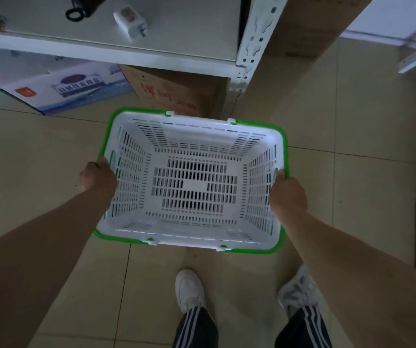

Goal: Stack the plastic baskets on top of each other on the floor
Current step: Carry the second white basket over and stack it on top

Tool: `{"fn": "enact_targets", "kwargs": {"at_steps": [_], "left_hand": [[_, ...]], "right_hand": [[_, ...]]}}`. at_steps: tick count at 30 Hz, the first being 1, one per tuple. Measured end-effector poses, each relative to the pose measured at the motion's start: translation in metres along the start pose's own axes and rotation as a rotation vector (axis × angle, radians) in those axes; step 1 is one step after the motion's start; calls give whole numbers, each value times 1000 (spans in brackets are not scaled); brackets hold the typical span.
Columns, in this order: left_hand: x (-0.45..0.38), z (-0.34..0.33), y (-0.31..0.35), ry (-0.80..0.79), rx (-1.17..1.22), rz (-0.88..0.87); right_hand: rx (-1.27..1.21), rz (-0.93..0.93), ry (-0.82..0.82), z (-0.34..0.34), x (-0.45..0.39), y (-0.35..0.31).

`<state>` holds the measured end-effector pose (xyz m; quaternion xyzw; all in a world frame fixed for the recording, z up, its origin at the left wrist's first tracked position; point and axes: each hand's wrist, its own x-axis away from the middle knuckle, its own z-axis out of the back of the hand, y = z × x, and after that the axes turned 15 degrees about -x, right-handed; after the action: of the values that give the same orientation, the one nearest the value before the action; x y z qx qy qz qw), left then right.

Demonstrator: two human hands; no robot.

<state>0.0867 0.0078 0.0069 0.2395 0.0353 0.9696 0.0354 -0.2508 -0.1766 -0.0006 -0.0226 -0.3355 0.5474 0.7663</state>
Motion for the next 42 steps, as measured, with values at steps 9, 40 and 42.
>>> {"fn": "enact_targets", "kwargs": {"at_steps": [9, 40, 42], "left_hand": [[-2, -8, -2, 101, -253, -97], [-15, -35, -28, -175, 144, -13], [-8, -37, -31, -175, 149, 0]], "right_hand": [[150, 128, 66, -4, -4, 2], [-360, -124, -152, -17, -32, 29], [-340, -117, -144, -14, -38, 32]]}}
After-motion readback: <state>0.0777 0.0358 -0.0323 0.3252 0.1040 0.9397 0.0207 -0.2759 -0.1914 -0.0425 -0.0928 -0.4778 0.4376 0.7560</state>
